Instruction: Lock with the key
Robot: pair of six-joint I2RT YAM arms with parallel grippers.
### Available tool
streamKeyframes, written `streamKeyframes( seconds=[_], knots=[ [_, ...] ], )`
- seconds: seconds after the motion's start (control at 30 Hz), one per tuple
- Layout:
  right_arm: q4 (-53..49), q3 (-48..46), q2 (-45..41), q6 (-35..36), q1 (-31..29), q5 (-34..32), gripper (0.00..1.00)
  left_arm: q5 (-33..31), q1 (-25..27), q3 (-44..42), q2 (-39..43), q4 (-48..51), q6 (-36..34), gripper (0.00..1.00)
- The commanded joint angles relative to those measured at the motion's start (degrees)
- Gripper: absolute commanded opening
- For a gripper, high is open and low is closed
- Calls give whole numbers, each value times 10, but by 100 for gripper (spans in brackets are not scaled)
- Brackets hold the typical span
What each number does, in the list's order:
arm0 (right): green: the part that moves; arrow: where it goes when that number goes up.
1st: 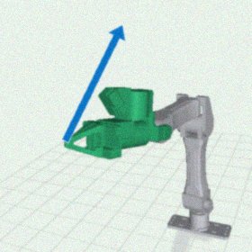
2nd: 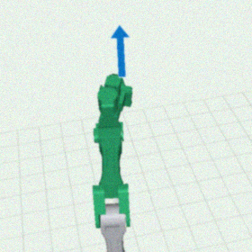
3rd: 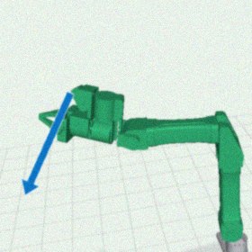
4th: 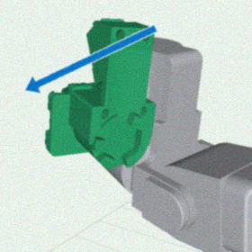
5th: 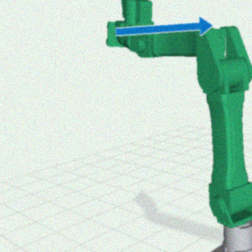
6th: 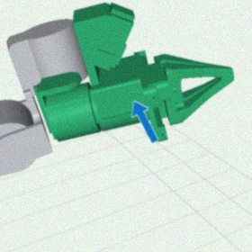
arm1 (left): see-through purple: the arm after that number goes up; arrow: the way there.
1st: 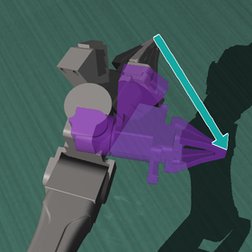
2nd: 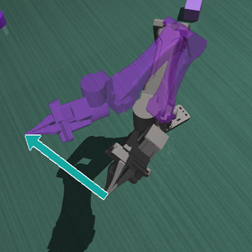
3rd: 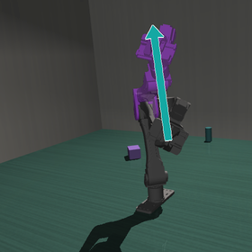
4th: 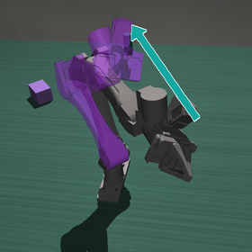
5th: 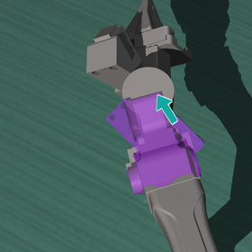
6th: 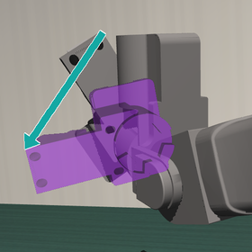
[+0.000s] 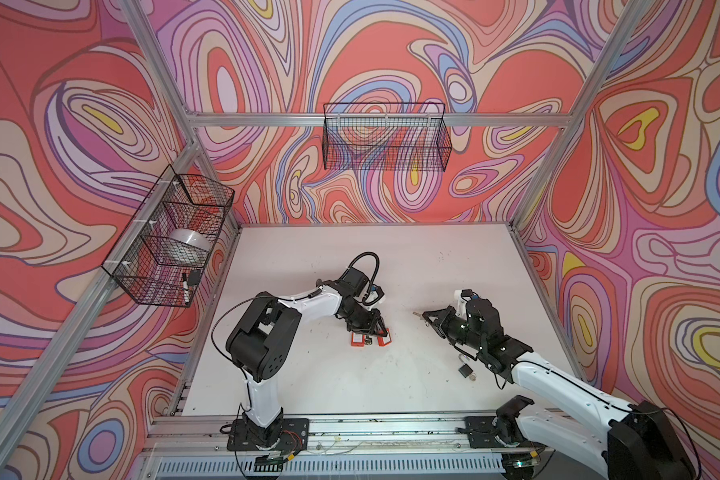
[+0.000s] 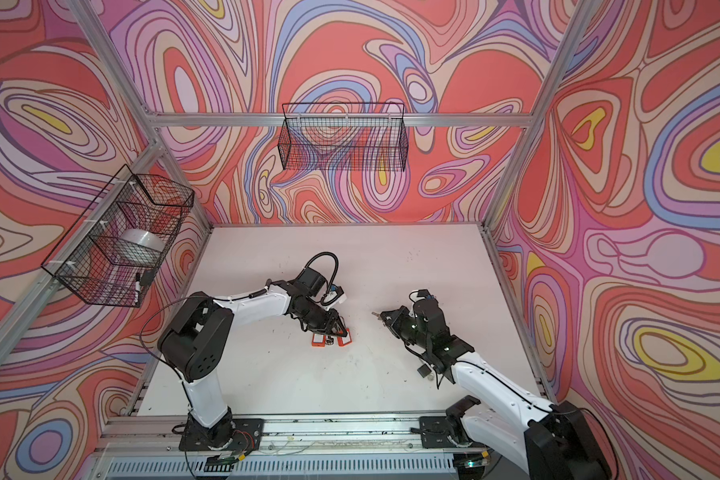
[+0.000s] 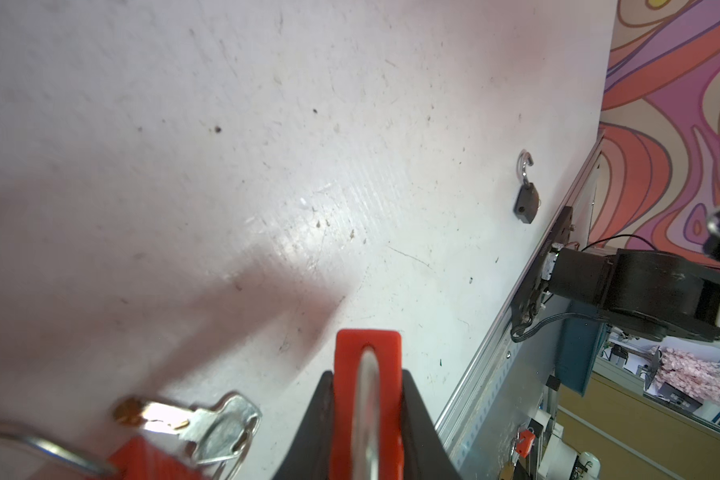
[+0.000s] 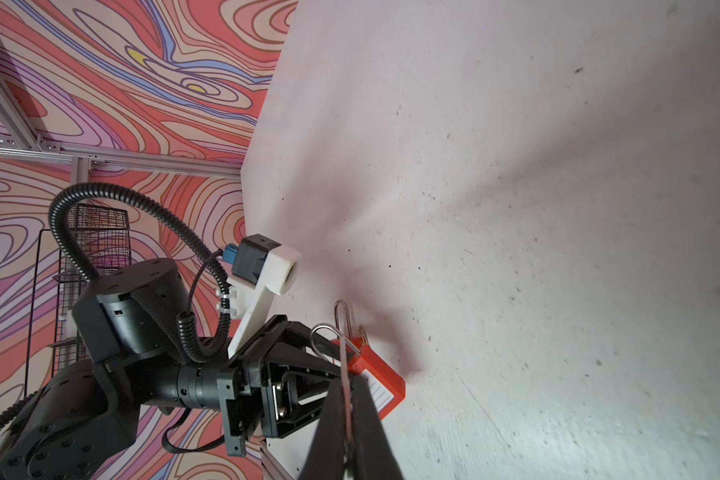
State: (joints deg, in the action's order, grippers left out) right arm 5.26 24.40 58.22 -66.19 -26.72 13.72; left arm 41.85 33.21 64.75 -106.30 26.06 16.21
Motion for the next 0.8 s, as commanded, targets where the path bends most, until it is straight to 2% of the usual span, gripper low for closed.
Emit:
streamKeyframes(
  seconds=[0.0, 0.27, 0.53, 0.77],
  knots=[
    [1, 1, 9, -5, -3, -5, 0, -17, 1, 17, -13, 31, -26, 0],
    [4, 8, 23, -1, -4, 2, 0, -28, 2, 34, -38, 37, -31, 1],
    [6, 9, 23, 0, -4, 2, 0, -39, 2, 36, -37, 49, -36, 32],
    [9, 9, 26, -1, -4, 6, 0, -51, 2, 46, -35, 51, -33, 41]
  ],
)
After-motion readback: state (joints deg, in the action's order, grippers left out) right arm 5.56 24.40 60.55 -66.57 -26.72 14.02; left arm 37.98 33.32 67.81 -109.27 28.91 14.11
